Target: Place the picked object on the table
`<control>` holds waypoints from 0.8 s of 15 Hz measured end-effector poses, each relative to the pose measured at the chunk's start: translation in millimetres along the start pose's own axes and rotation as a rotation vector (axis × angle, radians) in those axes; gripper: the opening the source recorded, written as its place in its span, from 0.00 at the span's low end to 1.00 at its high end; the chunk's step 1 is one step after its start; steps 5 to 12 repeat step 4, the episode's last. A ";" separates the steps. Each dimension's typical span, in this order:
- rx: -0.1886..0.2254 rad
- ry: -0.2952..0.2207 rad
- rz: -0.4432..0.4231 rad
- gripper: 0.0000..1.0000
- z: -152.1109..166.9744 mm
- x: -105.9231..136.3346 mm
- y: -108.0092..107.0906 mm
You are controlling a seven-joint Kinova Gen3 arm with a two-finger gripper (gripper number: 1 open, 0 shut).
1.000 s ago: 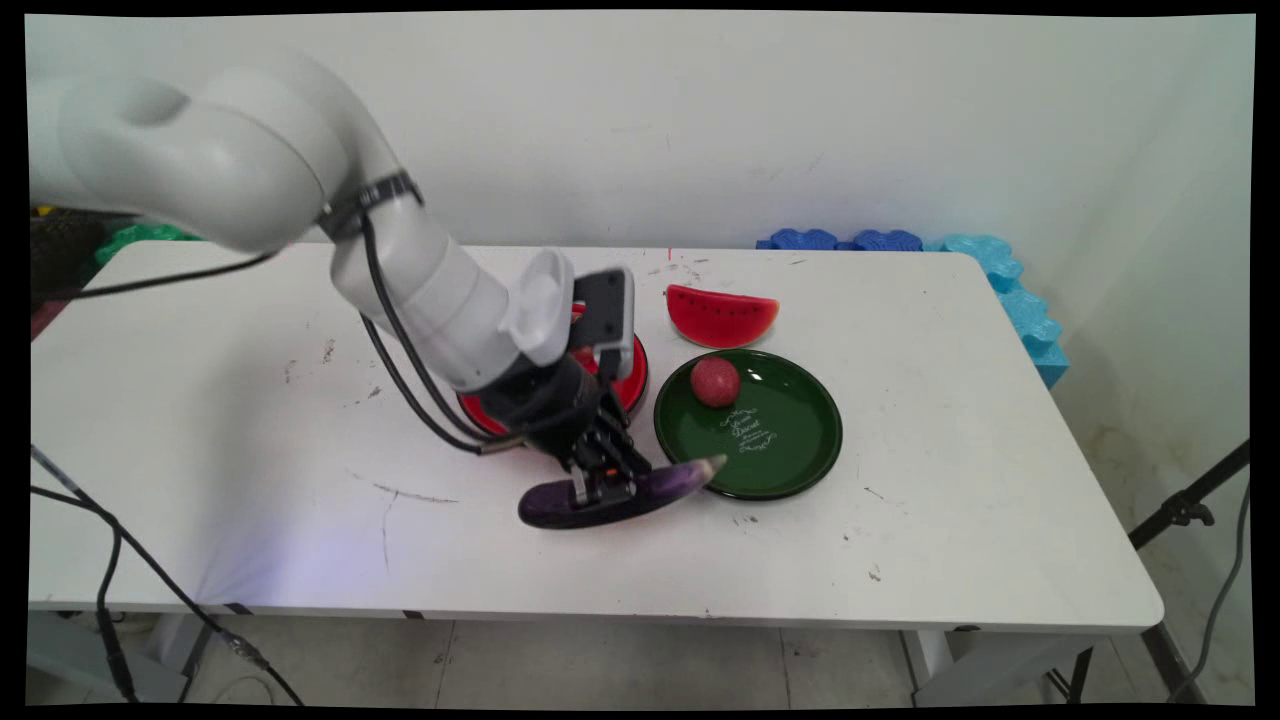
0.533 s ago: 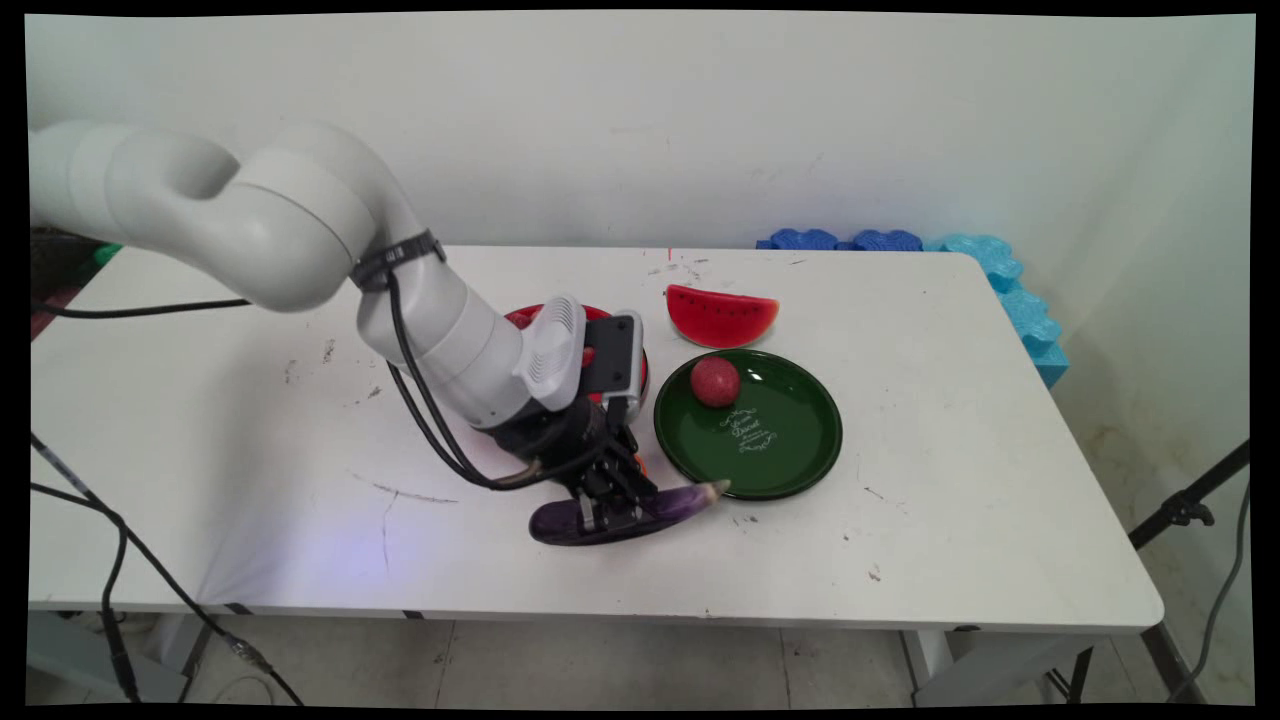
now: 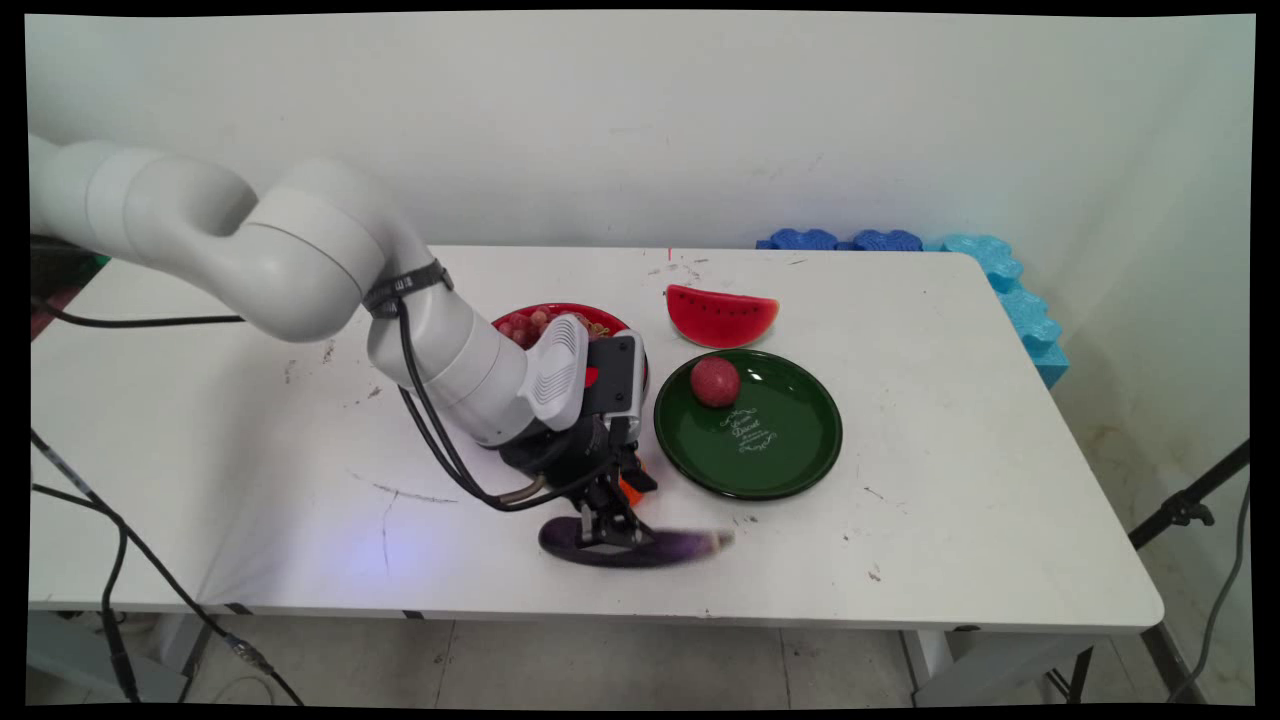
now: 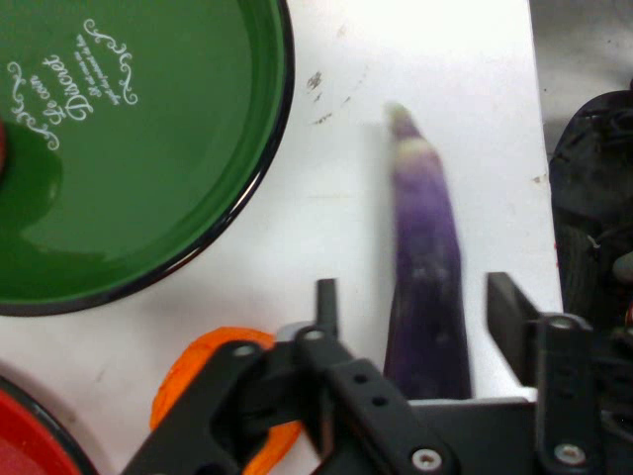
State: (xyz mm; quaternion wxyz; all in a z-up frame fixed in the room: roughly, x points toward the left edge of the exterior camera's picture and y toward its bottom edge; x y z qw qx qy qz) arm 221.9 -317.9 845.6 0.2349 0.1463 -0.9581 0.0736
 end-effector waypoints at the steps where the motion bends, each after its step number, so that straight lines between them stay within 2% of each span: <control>1: -0.001 0.004 0.001 1.00 0.8 -0.4 0.7; 4: -0.006 0.026 0.000 1.00 -2.7 1.8 3.1; 12: -0.006 0.026 0.000 1.00 -2.7 1.8 3.1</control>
